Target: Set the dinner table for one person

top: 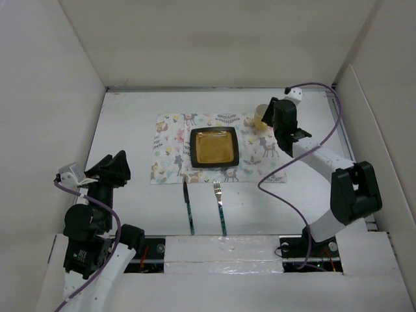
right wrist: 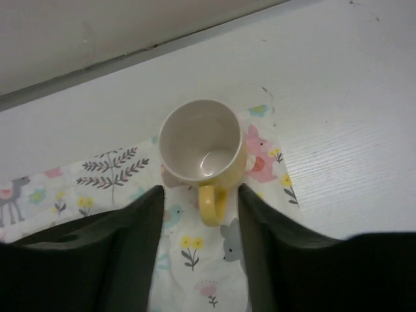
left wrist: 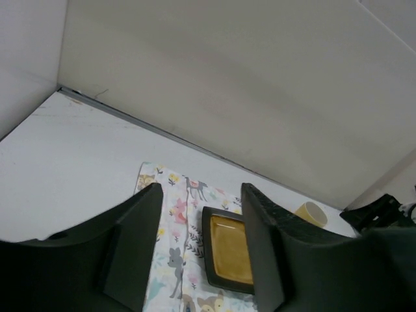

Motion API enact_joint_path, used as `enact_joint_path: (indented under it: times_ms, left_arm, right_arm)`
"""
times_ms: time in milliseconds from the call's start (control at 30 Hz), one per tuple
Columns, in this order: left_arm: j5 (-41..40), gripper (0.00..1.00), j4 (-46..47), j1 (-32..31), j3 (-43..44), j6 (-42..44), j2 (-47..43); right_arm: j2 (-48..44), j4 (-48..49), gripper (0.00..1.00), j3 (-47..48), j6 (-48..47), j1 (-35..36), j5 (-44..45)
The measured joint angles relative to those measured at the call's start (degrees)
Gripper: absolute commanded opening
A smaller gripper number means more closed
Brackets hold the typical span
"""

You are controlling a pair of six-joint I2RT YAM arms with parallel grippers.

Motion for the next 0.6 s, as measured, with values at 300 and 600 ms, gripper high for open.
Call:
enact_joint_path:
  times_ms: [300,600]
  left_arm:
    - [-0.2,0.0,-0.2,0.0,0.0,-0.4,0.0]
    - [-0.5,0.21,-0.9,0.0,0.0,-0.3,-0.3]
  right_arm:
    - [-15.5,-1.5,0.0,-13.2,3.1,14.1,-2.3]
    - [-22.0,-15.3,0.49,-21.0,9.8,38.0,-6.0]
